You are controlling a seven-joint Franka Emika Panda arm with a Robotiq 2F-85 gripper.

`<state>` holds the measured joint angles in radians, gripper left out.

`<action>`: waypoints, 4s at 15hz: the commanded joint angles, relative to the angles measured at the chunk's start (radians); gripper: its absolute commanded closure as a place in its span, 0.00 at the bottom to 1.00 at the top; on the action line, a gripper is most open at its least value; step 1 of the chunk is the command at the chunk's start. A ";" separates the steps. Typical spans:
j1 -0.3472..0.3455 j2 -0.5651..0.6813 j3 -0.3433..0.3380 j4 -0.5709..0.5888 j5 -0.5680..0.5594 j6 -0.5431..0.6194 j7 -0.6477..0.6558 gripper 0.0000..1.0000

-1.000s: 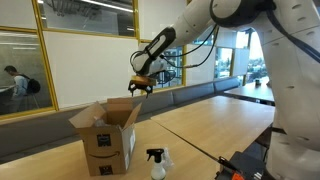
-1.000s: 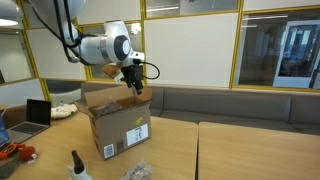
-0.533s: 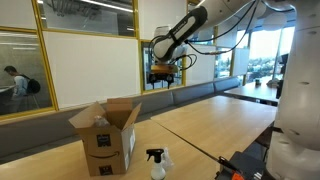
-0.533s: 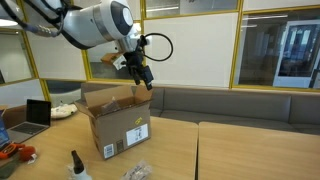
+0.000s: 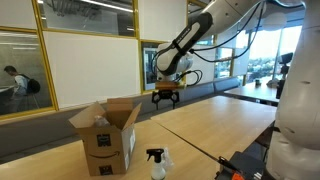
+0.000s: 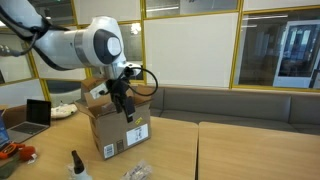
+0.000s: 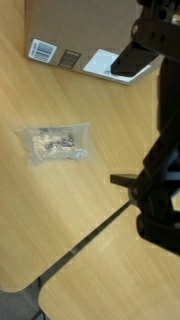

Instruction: Put all the plastic bag and the spray bottle in the carton box

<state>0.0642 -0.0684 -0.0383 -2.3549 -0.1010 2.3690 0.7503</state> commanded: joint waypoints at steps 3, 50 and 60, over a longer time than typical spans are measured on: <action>0.003 0.051 0.063 -0.113 0.205 0.149 -0.167 0.00; 0.217 0.745 -0.210 0.171 0.197 0.487 -0.286 0.87; 0.613 0.376 -0.652 0.102 -0.268 0.405 0.109 0.86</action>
<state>0.5575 0.4278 -0.5754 -2.2406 -0.1852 2.8257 0.7086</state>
